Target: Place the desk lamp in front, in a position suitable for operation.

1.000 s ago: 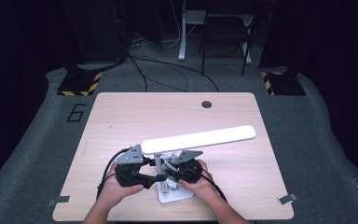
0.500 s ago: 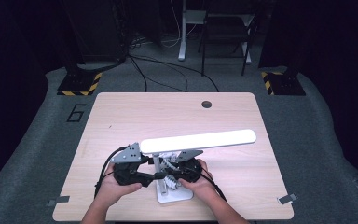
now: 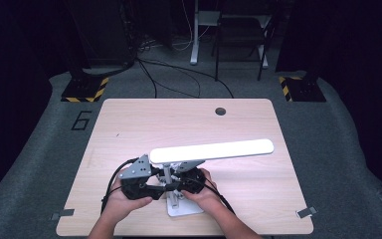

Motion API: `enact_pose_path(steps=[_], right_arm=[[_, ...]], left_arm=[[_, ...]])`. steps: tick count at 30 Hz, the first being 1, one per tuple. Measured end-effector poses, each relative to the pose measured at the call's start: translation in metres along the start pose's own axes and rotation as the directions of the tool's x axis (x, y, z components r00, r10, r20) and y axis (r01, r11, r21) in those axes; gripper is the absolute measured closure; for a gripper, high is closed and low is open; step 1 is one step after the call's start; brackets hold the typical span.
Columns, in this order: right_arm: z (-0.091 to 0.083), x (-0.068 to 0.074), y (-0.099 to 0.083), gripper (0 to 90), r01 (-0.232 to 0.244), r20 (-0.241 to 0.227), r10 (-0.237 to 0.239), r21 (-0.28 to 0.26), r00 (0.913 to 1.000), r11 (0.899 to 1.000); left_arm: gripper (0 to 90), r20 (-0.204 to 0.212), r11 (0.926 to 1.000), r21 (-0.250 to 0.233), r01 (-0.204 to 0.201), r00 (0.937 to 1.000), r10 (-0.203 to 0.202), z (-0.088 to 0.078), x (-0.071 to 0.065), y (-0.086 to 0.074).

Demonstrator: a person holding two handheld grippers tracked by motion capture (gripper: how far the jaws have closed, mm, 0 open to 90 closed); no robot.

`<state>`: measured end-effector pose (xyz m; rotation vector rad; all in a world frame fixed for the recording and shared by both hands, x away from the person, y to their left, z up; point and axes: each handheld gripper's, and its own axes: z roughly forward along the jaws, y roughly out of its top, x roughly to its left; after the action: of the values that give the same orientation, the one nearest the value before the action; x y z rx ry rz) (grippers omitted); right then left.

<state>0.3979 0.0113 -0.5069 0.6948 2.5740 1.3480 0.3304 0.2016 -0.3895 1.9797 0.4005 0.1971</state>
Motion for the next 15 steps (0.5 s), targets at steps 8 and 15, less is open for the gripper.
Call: enact_pose_path(steps=[8, 15], right_arm=[[-0.003, -0.010, -0.001, 71.1, -0.002, 0.061, 0.002, 0.002, 0.9982, 1.000], [-0.008, -0.026, -0.004, 71.3, -0.062, 0.108, 0.060, 0.008, 0.9923, 0.998]], left_arm=[[52.1, -0.026, 1.0000, -0.007, -0.004, 0.9997, 0.004, 0.000, -0.002, -0.001], [52.3, -0.025, 0.9999, -0.010, 0.000, 0.9997, 0.000, 0.001, -0.003, -0.001]])
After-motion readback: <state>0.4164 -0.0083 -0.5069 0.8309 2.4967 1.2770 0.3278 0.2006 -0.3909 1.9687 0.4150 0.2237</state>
